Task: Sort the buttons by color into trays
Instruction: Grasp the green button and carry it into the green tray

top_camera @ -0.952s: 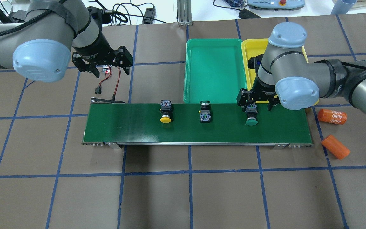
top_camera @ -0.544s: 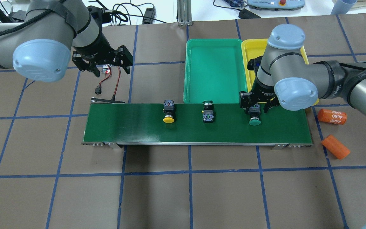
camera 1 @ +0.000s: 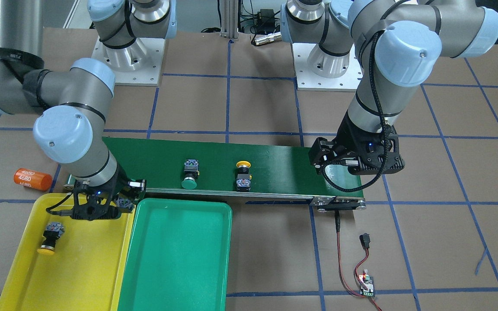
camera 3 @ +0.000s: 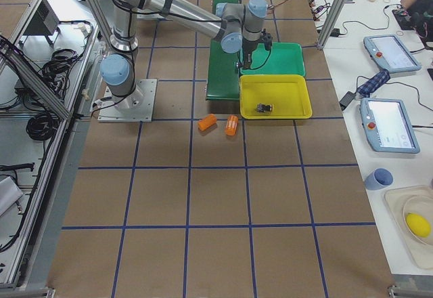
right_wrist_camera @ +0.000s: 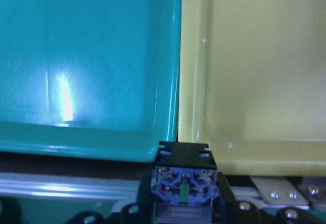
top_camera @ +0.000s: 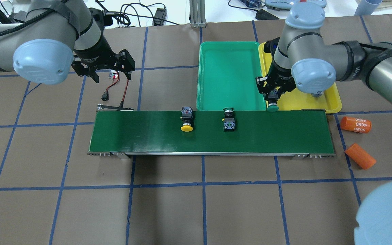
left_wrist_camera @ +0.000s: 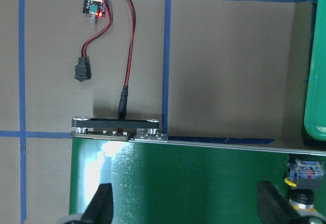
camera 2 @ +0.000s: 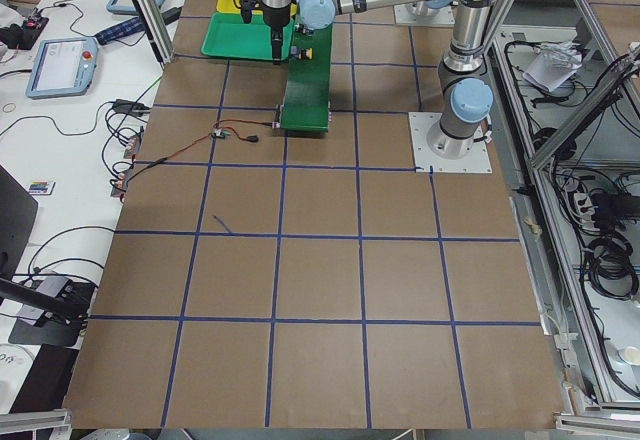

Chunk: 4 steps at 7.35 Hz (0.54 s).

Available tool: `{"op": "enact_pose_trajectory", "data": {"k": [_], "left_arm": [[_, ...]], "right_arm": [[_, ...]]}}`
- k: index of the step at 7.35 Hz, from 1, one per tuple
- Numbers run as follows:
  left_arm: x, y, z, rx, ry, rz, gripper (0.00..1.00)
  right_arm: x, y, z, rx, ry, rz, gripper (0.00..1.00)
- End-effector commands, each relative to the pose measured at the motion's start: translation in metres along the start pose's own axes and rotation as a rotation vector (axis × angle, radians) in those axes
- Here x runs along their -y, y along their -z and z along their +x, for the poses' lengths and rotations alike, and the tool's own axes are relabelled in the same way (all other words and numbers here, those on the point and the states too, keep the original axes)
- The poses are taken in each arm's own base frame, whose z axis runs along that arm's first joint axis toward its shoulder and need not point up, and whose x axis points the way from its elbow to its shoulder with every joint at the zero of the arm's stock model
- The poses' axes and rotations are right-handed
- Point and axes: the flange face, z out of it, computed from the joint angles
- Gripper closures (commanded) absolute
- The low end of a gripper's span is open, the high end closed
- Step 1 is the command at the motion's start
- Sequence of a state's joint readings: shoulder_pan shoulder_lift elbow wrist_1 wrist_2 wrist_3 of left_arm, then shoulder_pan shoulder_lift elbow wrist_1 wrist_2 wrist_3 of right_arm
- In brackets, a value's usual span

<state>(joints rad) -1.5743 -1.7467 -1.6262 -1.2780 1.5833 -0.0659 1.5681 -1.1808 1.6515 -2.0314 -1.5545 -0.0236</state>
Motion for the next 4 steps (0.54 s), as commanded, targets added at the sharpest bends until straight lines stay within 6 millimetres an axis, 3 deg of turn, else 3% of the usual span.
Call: {"op": "enact_pose_trajectory", "data": {"k": [1, 3, 4], "left_arm": [[-0.004, 0.005, 0.0, 0.002, -0.001, 0.006, 0.0], [-0.017, 0.034, 0.004, 0.003, -0.011, -0.03, 0.0], [-0.024, 0.055, 0.003, -0.001, -0.01, -0.005, 0.0]], "right_arm": [[0.067, 0.001, -0.001, 0.007, 0.002, 0.052, 0.72], [0.069, -0.014, -0.019, 0.014, 0.024, 0.039, 0.7], [0.067, -0.019, -0.02, 0.014, 0.021, 0.028, 0.37]]}}
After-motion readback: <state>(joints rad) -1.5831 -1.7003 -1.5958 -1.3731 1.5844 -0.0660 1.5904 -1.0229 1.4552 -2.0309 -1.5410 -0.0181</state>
